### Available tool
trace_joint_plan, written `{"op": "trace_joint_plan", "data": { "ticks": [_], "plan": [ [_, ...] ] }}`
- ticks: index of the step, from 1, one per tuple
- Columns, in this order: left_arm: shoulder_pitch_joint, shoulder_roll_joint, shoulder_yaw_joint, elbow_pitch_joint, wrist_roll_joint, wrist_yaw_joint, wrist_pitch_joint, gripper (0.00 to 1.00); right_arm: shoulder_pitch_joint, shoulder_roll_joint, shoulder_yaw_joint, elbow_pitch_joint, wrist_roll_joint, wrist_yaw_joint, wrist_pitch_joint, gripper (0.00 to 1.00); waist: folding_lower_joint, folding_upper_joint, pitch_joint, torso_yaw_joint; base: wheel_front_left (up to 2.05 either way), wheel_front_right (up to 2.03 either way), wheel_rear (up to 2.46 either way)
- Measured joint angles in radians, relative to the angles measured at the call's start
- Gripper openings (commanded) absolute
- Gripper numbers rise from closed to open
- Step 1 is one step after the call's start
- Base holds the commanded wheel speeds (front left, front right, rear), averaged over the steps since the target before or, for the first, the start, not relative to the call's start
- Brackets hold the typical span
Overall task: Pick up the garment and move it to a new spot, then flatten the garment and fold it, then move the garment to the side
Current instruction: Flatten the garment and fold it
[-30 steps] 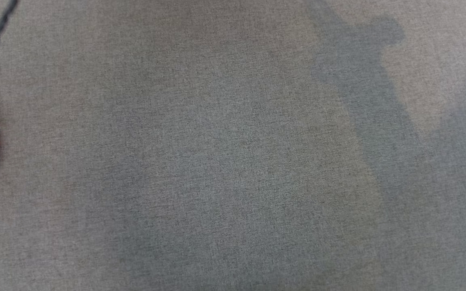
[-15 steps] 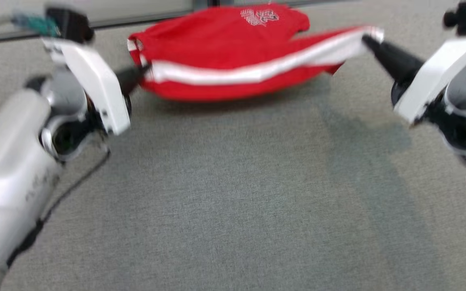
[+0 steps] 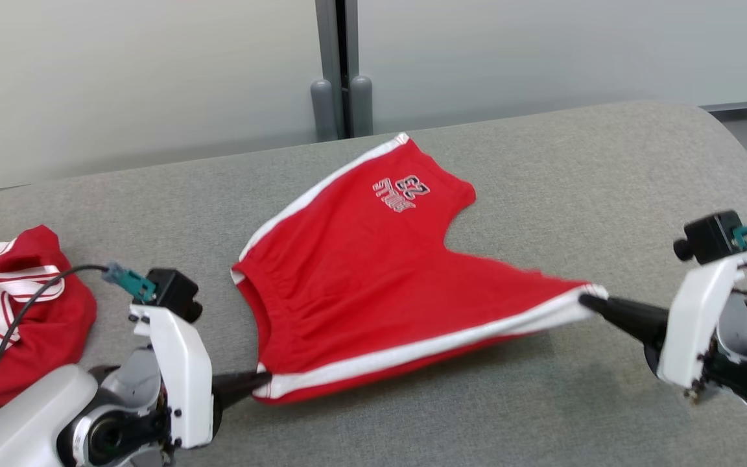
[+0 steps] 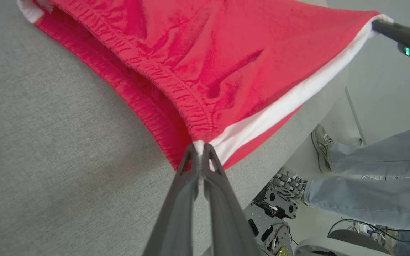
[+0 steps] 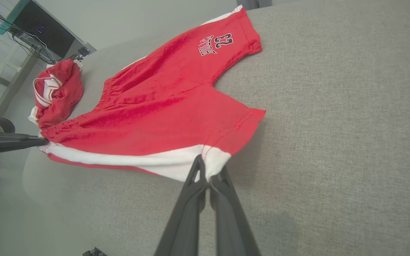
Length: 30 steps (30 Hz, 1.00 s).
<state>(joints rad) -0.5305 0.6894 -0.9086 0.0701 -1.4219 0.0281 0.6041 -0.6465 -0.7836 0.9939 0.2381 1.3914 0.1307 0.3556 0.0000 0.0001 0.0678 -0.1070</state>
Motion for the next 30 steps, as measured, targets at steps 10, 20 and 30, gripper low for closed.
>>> {"op": "trace_joint_plan", "data": {
  "ticks": [10,20,30],
  "plan": [
    [0.055,0.105,0.029,-0.243,-0.077,0.128,0.066,0.00,0.094,-0.109,-0.072,-0.168,-0.008,0.000,0.043,0.00,0.0000,0.0000,0.010,0.036,0.00,0.00,0.00],
    [-0.186,0.083,0.116,-0.169,-0.168,0.149,0.235,0.00,-0.119,-0.076,-0.225,-0.104,-0.055,0.000,0.182,0.00,0.0000,0.0000,0.134,0.090,0.00,0.00,0.00],
    [-0.310,0.014,0.158,-0.070,-0.174,0.117,0.239,0.00,-0.303,0.026,-0.300,0.093,-0.092,0.001,0.271,0.00,0.0000,0.0000,0.269,0.168,0.00,0.00,0.00]
  ]
}}
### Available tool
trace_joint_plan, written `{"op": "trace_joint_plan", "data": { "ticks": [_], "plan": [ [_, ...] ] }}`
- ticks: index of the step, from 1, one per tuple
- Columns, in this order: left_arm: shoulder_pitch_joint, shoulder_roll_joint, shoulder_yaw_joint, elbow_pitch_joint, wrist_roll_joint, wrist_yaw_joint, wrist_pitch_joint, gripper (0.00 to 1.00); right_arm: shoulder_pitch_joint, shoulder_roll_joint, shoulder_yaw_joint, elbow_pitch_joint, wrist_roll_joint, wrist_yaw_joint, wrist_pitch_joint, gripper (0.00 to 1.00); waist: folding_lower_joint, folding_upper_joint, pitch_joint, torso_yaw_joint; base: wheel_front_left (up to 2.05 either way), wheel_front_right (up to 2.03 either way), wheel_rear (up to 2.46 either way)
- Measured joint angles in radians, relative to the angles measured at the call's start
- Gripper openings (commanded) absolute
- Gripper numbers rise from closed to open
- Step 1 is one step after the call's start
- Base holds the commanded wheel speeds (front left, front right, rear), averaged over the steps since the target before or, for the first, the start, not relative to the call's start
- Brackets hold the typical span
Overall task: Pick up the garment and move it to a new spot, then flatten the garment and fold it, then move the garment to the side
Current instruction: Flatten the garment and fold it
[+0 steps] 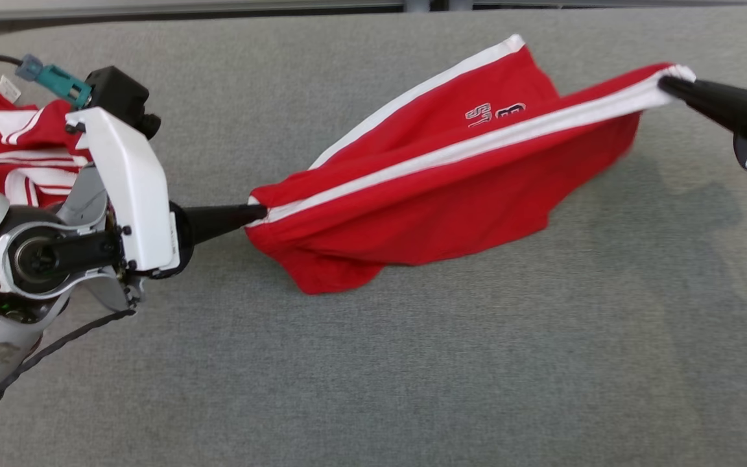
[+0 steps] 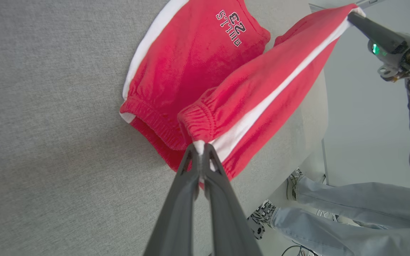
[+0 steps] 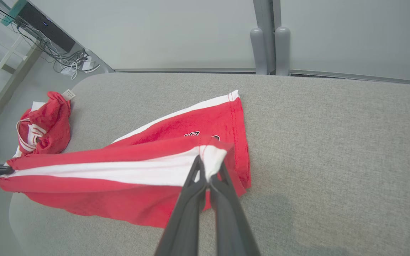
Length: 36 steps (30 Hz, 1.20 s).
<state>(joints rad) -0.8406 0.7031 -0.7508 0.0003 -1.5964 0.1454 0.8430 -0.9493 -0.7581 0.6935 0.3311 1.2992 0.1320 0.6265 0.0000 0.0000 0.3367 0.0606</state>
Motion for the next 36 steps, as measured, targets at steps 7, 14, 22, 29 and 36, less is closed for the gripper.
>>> {"op": "trace_joint_plan", "data": {
  "ticks": [7,14,22,29,36],
  "plan": [
    [-0.078,-0.083,-0.016,0.062,0.030,-0.017,0.001,0.00,-0.125,0.071,0.000,0.124,-0.067,0.000,0.030,0.00,0.0000,0.0000,0.078,0.058,0.00,0.00,0.00],
    [-0.157,-0.145,-0.017,0.147,0.047,-0.030,0.001,0.00,-0.246,0.132,0.004,0.275,-0.118,0.000,0.053,0.00,0.0000,0.0000,0.144,0.104,0.00,0.00,0.00],
    [-0.214,-0.199,-0.016,0.243,0.056,-0.067,-0.002,0.00,-0.345,0.196,0.007,0.395,-0.149,0.000,0.069,0.09,0.0000,0.0000,0.207,0.131,0.00,0.00,0.00],
    [-0.220,-0.208,-0.017,0.290,0.066,-0.101,-0.015,1.00,-0.348,0.232,0.014,0.400,-0.140,0.000,0.001,1.00,0.0000,0.0000,0.199,0.127,0.00,0.00,0.00],
    [-0.189,-0.186,0.025,0.274,0.089,-0.137,-0.122,1.00,-0.284,0.225,0.017,0.318,-0.104,-0.001,-0.156,1.00,0.0000,0.0000,0.134,0.109,0.00,0.00,0.00]
  ]
}}
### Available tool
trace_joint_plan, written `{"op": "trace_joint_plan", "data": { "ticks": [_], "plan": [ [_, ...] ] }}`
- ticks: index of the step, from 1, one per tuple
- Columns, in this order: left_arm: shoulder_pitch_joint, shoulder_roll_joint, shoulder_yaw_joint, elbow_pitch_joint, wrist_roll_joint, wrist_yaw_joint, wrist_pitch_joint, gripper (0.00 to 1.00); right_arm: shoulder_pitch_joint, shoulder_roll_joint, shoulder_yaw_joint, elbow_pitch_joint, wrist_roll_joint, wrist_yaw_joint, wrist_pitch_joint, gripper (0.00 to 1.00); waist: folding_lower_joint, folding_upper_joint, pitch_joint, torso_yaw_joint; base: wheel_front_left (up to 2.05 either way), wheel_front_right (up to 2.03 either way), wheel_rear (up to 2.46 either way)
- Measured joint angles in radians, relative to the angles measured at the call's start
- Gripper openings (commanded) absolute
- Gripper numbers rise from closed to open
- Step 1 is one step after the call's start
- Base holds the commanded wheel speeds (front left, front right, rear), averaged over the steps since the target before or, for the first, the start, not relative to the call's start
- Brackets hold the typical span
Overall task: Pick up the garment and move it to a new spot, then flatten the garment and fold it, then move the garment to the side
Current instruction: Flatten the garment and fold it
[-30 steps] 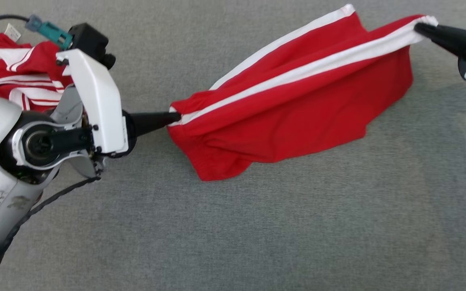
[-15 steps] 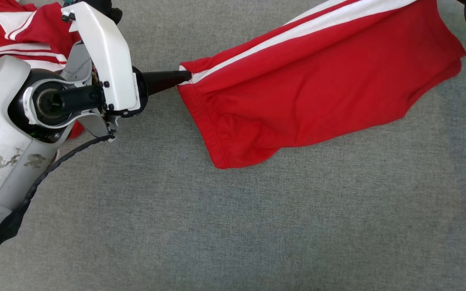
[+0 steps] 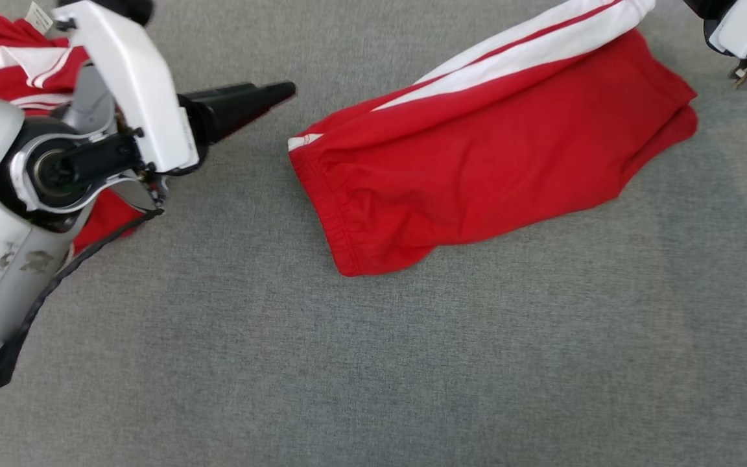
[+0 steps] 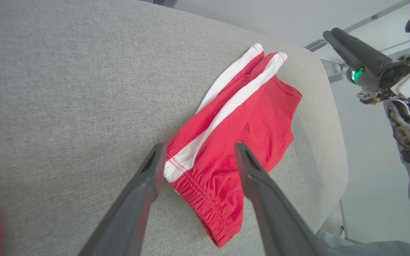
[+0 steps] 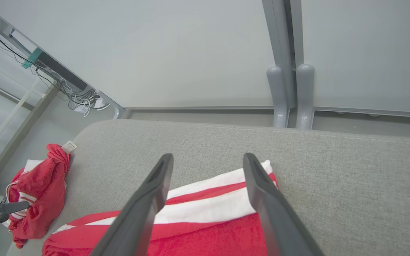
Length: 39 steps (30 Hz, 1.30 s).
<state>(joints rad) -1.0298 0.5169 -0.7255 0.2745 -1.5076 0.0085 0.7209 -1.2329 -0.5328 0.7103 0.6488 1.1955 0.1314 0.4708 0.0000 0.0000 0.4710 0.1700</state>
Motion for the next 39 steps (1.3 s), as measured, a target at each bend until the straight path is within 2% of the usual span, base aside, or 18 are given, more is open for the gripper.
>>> {"op": "trace_joint_plan", "data": {
  "ticks": [4,5,7,10,15,20,27,31,36,37,38,39],
  "plan": [
    [0.050,0.028,0.029,-0.043,0.075,-0.020,-0.157,1.00,0.054,-0.017,0.009,-0.014,-0.023,0.000,-0.146,1.00,0.0000,0.0000,-0.045,-0.011,0.00,0.00,0.00],
    [0.073,0.039,0.022,-0.072,0.110,-0.032,-0.198,1.00,0.072,-0.019,0.010,-0.006,-0.033,0.000,-0.187,1.00,0.0000,0.0001,-0.057,-0.014,0.00,0.00,0.00],
    [0.112,0.070,0.014,-0.115,0.227,-0.027,-0.313,1.00,0.107,-0.015,0.012,0.017,-0.038,-0.001,-0.242,1.00,0.0000,0.0000,-0.077,-0.018,0.00,0.00,0.00],
    [0.209,0.098,0.033,-0.184,0.304,0.007,-0.475,1.00,0.149,0.001,0.021,0.058,-0.055,-0.001,-0.305,1.00,0.0000,0.0000,-0.103,-0.022,0.00,0.00,0.00],
    [0.384,0.095,0.066,-0.283,0.379,0.084,-0.704,1.00,0.198,0.007,0.040,0.158,-0.060,-0.001,-0.327,1.00,0.0000,0.0000,-0.120,-0.004,0.00,0.00,0.00],
    [0.508,0.053,0.086,-0.334,0.445,0.149,-0.897,1.00,0.209,0.009,0.043,0.259,-0.043,-0.001,-0.312,1.00,0.0000,0.0000,-0.118,0.042,0.00,0.00,0.00],
    [0.602,-0.030,0.099,-0.338,0.524,0.182,-0.976,1.00,0.209,0.010,0.035,0.392,0.012,-0.001,-0.206,1.00,0.0000,0.0000,-0.102,0.123,0.00,0.00,0.00],
    [0.645,-0.086,0.118,-0.323,0.523,0.158,-0.980,1.00,0.198,0.007,0.021,0.444,0.051,-0.001,-0.116,1.00,0.0000,0.0000,-0.098,0.162,0.00,0.00,0.00],
    [0.676,-0.115,0.142,-0.299,0.533,0.131,-0.983,1.00,0.183,0.014,0.022,0.469,0.063,-0.001,-0.083,1.00,-0.0001,0.0000,-0.107,0.186,0.00,0.00,0.00],
    [0.678,-0.121,0.146,-0.296,0.536,0.125,-0.983,1.00,0.182,0.017,0.023,0.474,0.063,-0.001,-0.082,0.86,0.0000,0.0001,-0.109,0.188,0.00,0.00,0.00],
    [0.679,-0.125,0.151,-0.295,0.540,0.123,-0.984,1.00,0.182,0.019,0.023,0.476,0.064,-0.001,-0.082,0.46,0.0000,0.0000,-0.111,0.189,0.00,0.00,0.00],
    [0.680,-0.128,0.156,-0.292,0.542,0.118,-0.984,1.00,0.182,0.023,0.021,0.478,0.069,-0.001,-0.084,0.00,0.0000,0.0000,-0.113,0.189,0.00,0.00,0.00]
  ]
}}
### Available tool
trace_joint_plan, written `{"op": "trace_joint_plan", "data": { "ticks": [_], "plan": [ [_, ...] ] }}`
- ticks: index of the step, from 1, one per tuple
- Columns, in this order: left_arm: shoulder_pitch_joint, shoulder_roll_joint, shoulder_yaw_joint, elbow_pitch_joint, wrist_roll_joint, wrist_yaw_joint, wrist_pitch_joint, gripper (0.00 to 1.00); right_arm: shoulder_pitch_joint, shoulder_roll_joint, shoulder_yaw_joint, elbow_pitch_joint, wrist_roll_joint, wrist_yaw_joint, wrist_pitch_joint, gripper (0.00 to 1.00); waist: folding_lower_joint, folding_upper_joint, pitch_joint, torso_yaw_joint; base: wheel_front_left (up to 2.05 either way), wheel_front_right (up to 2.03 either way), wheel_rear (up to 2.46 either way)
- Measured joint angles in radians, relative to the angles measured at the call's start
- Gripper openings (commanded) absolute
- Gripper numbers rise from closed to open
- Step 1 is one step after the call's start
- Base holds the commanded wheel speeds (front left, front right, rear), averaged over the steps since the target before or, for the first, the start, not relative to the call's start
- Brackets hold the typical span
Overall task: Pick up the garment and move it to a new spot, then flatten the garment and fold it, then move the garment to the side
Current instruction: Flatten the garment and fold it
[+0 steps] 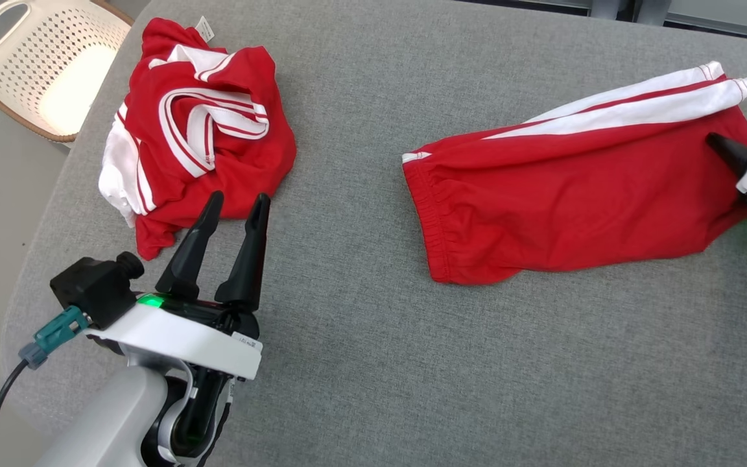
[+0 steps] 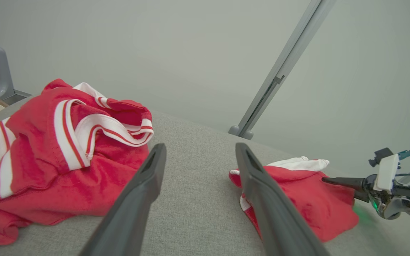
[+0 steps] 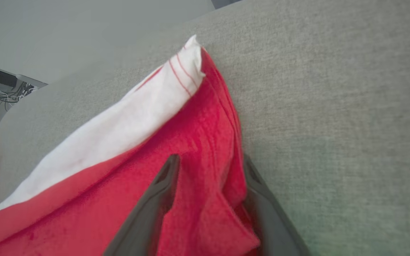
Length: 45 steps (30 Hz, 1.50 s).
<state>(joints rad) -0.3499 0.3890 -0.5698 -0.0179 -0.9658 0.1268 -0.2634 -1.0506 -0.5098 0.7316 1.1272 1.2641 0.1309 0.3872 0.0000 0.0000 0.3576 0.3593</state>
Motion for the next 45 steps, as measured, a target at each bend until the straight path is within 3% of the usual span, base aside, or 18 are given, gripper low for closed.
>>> {"op": "trace_joint_plan", "data": {
  "ticks": [14,25,32,45],
  "plan": [
    [0.071,-0.023,0.013,0.044,0.063,-0.005,-0.001,1.00,0.123,0.048,-0.042,-0.073,0.073,0.000,-0.185,0.00,0.0000,0.0000,-0.098,-0.080,0.00,0.00,0.00],
    [0.169,0.004,0.031,0.011,0.070,0.012,-0.001,1.00,0.286,0.008,-0.054,-0.139,0.119,0.000,-0.283,0.00,0.0000,0.0000,-0.188,-0.217,0.00,0.00,0.00],
    [0.185,-0.009,0.036,-0.003,0.085,0.015,-0.001,1.00,0.305,-0.012,-0.052,-0.168,0.124,0.000,-0.321,0.00,0.0000,0.0000,-0.229,-0.260,0.00,0.00,0.00],
    [0.194,-0.026,0.019,0.017,0.084,0.013,0.006,1.00,0.198,0.100,0.072,-0.252,0.032,0.000,-0.303,0.00,0.0000,0.0000,-0.261,-0.225,0.00,0.00,0.00]
  ]
}}
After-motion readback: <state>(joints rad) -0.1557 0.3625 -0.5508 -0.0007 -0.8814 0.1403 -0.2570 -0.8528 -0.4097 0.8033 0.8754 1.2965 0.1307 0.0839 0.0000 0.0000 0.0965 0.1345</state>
